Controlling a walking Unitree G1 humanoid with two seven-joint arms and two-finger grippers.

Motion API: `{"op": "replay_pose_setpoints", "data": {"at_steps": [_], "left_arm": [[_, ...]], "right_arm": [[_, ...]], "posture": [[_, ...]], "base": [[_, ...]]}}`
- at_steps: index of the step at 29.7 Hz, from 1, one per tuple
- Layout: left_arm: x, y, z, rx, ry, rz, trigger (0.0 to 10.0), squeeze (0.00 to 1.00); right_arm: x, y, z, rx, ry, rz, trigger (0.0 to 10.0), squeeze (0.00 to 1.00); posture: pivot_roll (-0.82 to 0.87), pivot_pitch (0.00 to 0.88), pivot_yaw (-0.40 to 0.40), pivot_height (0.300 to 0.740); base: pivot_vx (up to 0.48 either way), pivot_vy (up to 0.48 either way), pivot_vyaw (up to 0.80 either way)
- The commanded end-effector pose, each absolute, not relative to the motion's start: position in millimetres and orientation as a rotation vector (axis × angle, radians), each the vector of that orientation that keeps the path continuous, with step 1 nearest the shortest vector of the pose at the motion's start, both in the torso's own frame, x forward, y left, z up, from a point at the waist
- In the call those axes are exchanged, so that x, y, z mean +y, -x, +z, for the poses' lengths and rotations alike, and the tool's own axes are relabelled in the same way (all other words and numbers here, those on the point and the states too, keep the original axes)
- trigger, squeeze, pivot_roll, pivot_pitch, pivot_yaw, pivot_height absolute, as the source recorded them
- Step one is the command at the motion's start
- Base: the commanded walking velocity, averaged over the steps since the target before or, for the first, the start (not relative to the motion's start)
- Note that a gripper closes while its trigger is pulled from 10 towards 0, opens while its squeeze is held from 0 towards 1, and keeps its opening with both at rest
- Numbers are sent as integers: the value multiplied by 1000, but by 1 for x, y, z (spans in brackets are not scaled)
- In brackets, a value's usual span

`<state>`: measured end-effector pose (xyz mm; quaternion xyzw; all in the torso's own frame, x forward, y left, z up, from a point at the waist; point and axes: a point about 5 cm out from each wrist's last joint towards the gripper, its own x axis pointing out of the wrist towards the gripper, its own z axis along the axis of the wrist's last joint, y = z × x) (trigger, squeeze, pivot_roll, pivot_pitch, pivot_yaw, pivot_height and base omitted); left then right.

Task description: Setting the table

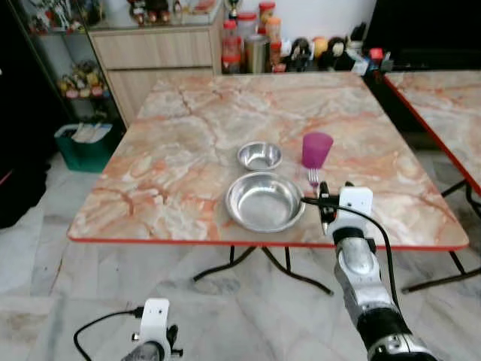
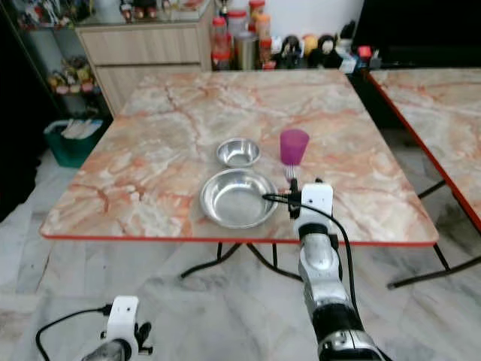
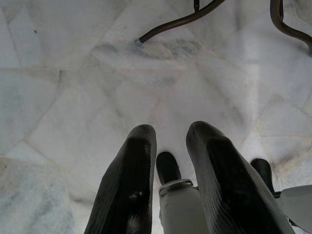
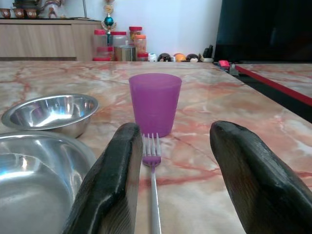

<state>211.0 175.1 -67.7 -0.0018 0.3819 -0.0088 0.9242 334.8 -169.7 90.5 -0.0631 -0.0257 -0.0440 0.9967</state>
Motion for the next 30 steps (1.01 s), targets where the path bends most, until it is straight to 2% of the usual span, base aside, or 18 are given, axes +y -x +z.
{"op": "replay_pose_setpoints", "data": {"at_steps": [1, 8, 30], "left_arm": [[179, -208, -69, 801, -1, -6, 10000, 0], [179, -208, -69, 797, 1, -5, 10000, 0], [180, -208, -69, 799, 5, 3, 10000, 0]], "right_arm": [[-163, -338, 94, -66, 116, -68, 10000, 0], [-156, -340, 93, -63, 115, -43, 10000, 0], [-153, -343, 96, -74, 106, -35, 10000, 0]], "posture": [[-30, 0, 49, 740], [-25, 0, 42, 740], [-16, 0, 31, 740]], "base": [[0, 0, 0], [0, 0, 0], [288, 0, 0]]}}
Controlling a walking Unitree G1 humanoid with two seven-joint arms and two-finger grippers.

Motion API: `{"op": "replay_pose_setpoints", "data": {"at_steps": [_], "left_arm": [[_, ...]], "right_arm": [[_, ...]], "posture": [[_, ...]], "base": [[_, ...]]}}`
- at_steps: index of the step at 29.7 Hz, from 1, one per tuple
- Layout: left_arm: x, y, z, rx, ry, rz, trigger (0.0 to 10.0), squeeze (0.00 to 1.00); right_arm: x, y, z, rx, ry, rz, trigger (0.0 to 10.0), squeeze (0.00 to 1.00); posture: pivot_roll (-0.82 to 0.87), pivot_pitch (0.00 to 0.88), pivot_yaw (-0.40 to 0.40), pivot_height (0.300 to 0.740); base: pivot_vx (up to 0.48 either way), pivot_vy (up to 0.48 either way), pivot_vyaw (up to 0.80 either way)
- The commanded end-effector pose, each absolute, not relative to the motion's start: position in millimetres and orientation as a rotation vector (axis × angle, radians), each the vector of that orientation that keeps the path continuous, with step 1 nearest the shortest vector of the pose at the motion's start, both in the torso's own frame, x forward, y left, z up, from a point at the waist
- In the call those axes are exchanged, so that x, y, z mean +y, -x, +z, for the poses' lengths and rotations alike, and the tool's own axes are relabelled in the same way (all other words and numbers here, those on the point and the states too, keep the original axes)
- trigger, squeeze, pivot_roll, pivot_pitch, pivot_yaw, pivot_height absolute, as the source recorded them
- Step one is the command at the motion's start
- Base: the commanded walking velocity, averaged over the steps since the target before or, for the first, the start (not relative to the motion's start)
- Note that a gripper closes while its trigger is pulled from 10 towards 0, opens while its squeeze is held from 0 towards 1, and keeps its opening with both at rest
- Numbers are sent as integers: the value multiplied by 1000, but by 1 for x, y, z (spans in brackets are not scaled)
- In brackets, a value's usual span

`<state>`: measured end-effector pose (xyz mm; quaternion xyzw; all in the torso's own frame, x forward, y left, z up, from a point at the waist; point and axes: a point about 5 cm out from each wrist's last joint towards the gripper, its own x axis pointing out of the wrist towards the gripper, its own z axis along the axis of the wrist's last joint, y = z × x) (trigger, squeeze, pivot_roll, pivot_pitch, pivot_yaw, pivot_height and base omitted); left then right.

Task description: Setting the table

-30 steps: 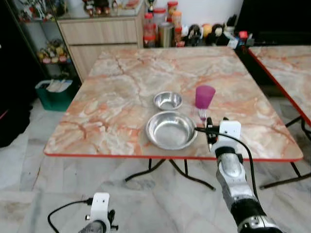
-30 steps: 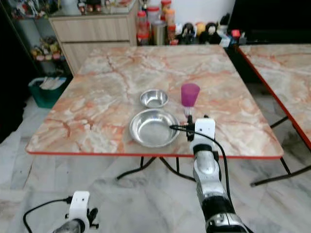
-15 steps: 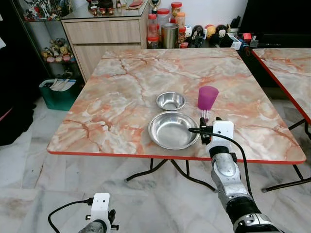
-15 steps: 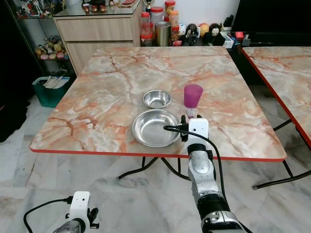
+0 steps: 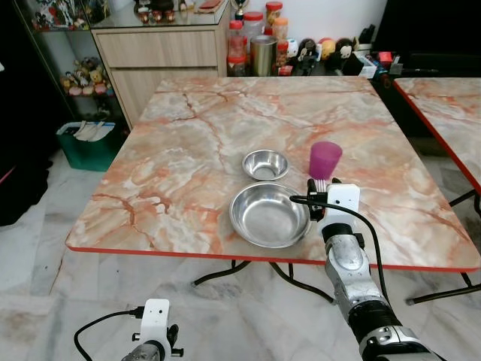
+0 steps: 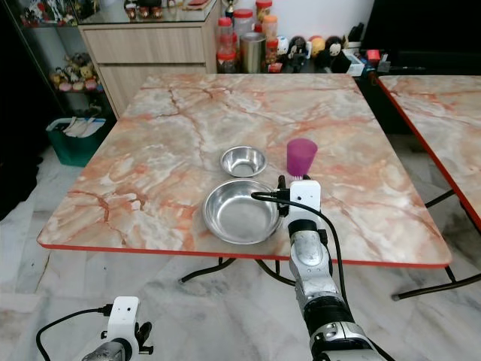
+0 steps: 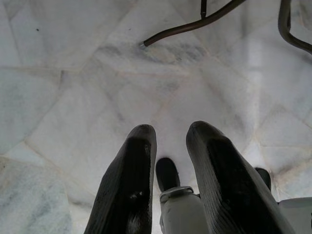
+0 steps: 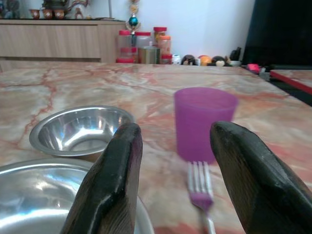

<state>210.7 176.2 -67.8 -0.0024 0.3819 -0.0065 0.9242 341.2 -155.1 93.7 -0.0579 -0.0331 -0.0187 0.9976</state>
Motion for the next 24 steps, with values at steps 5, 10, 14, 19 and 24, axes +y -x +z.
{"op": "replay_pose_setpoints", "data": {"at_steps": [5, 10, 14, 19, 24], "left_arm": [[180, -208, -69, 795, 7, 5, 10000, 0], [181, -207, -70, 798, 7, 7, 10000, 0], [181, -206, -70, 801, 6, 7, 10000, 0], [182, -205, -70, 797, 10, 12, 10000, 0], [182, -205, -70, 796, 12, 14, 10000, 0]], "right_arm": [[-153, -343, 95, -73, 106, -35, 10000, 0], [-152, -341, 94, -76, 104, -37, 10000, 0], [-148, -339, 92, -77, 102, -28, 10000, 0], [-146, -336, 89, -75, 99, -24, 10000, 0], [-150, -329, 83, -61, 106, -42, 10000, 0]], "posture": [[-14, 0, 31, 740], [-12, 0, 34, 740], [-12, 0, 34, 740], [-10, 0, 32, 740], [-10, 0, 31, 740]], "base": [[296, 0, 0], [296, 0, 0], [292, 0, 0], [55, 0, 0], [0, 0, 0]]}}
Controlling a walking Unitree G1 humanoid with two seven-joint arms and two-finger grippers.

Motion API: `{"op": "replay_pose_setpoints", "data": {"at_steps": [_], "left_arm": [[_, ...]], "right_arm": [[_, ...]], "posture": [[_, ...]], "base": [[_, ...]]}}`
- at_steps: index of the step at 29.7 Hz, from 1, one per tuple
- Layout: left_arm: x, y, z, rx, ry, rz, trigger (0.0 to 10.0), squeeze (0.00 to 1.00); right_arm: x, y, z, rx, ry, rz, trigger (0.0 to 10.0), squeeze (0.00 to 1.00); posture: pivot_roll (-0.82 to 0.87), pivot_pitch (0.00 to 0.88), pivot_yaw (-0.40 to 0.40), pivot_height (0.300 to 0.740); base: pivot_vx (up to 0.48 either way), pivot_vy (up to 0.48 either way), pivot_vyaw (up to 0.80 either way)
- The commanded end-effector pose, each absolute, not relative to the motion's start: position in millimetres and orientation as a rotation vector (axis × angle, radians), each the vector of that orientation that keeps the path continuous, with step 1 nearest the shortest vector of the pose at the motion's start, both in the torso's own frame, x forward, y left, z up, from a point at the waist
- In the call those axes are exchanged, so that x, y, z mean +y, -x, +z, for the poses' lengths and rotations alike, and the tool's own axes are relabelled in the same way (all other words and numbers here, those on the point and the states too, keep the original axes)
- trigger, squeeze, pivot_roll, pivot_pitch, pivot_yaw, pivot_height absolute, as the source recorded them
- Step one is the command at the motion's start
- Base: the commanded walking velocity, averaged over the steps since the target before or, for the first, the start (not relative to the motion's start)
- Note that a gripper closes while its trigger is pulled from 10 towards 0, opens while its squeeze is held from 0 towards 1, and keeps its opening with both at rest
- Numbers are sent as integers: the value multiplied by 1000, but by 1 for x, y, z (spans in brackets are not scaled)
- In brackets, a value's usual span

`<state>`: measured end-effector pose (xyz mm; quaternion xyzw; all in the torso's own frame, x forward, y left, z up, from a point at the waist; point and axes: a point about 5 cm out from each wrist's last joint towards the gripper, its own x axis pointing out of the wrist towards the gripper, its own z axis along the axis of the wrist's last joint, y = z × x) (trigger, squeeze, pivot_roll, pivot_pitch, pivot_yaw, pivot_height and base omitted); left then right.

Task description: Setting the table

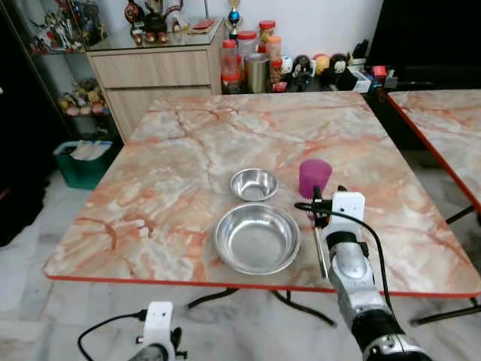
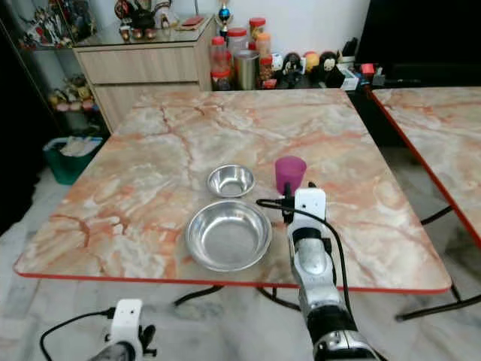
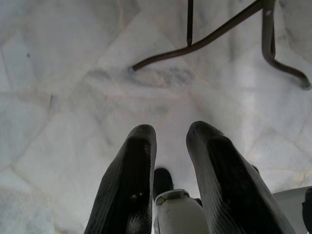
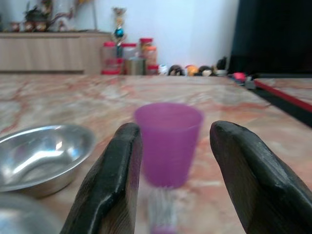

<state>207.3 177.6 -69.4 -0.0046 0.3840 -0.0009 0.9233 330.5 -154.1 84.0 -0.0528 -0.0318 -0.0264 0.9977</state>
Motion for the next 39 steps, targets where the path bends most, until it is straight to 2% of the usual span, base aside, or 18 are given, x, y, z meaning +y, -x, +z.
{"op": "replay_pose_setpoints", "data": {"at_steps": [1, 7, 16, 17, 21, 22, 23, 39], "left_arm": [[182, -205, -71, 797, 11, 14, 10000, 0], [181, -205, -70, 798, 8, 5, 10000, 0], [179, -206, -70, 799, 6, -5, 10000, 0], [179, -206, -70, 800, 4, -8, 10000, 0], [178, -206, -70, 800, 4, -13, 10000, 0], [178, -206, -70, 800, 5, -13, 10000, 0], [178, -206, -71, 801, 4, -14, 10000, 0], [177, -207, -70, 801, 0, -23, 10000, 0]], "right_arm": [[-153, -326, 80, -50, 108, -52, 10000, 0], [-168, -320, 73, -22, 116, -95, 10000, 0], [-187, -332, 84, -3, 132, -125, 10000, 0], [-188, -334, 84, 9, 138, -113, 10000, 1000], [-189, -338, 82, 55, 155, -99, 10000, 1000], [-188, -338, 82, 61, 153, -88, 10000, 831], [-186, -340, 82, 68, 150, -74, 10000, 0], [-169, -345, 74, 157, 153, -39, 10000, 0]], "posture": [[-15, 0, 35, 740], [-25, 0, 41, 740], [-25, 0, 44, 740], [-25, 0, 45, 740], [-22, 0, 44, 740], [-22, 0, 44, 740], [-24, 0, 45, 740], [-14, 0, 41, 740]], "base": [[0, 0, 0], [0, 0, 0], [0, 0, 0], [0, 0, 0], [0, 0, 0], [0, 0, 0], [0, 0, 0], [0, 0, 0]]}}
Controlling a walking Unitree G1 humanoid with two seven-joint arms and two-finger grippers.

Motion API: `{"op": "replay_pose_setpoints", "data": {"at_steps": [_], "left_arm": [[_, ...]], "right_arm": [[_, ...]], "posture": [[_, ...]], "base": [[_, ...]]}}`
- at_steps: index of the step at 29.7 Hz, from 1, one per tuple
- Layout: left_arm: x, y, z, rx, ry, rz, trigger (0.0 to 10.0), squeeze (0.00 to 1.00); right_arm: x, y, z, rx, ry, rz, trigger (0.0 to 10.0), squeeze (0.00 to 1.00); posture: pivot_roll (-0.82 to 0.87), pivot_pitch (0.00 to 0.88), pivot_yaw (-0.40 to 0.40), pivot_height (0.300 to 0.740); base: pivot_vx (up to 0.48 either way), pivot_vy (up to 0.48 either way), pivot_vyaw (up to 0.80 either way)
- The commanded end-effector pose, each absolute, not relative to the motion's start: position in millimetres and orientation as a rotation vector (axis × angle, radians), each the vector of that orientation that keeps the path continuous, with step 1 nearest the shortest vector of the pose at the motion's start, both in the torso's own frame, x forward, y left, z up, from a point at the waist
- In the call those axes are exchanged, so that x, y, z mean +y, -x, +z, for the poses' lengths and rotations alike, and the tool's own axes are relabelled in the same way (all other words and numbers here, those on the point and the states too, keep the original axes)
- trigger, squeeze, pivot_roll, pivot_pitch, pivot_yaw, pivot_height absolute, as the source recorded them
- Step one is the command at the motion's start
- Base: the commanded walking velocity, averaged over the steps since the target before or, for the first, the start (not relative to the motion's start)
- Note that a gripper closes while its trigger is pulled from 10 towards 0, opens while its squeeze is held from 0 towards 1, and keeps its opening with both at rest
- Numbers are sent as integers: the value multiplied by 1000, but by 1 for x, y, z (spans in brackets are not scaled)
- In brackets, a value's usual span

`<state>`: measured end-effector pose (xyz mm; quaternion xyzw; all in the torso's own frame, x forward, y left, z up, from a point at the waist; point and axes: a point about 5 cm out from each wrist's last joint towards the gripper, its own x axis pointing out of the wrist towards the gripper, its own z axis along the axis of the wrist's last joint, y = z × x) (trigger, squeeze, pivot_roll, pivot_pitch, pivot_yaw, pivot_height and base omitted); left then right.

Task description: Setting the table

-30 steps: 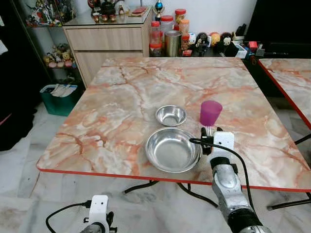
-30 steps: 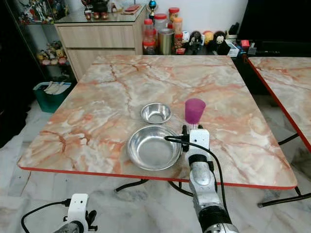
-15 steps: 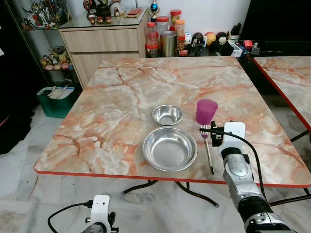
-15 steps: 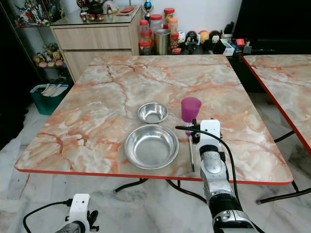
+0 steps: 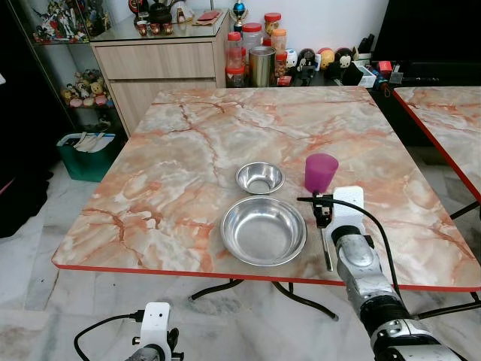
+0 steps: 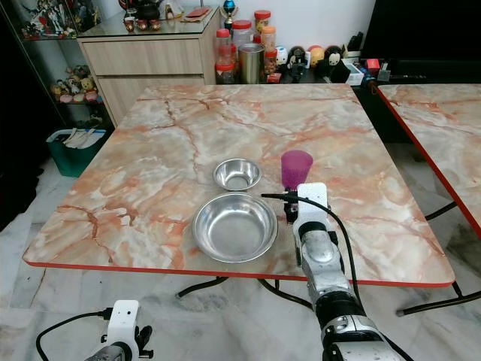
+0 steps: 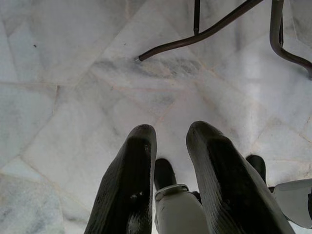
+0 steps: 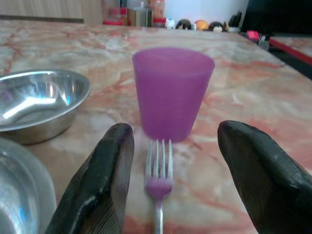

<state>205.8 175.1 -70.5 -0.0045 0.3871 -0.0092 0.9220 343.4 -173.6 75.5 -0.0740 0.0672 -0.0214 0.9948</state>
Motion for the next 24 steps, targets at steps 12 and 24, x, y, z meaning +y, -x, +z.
{"op": "replay_pose_setpoints", "data": {"at_steps": [12, 24], "left_arm": [[177, -205, -71, 807, 3, -17, 10000, 0], [176, -204, -72, 810, 7, -13, 10000, 0]], "right_arm": [[-167, -339, 60, 241, 115, -84, 10000, 0], [-170, -340, 57, 280, 115, -95, 10000, 0]], "posture": [[-10, 0, 40, 740], [-6, 0, 32, 740]], "base": [[0, 0, 0], [0, 0, 0]]}}
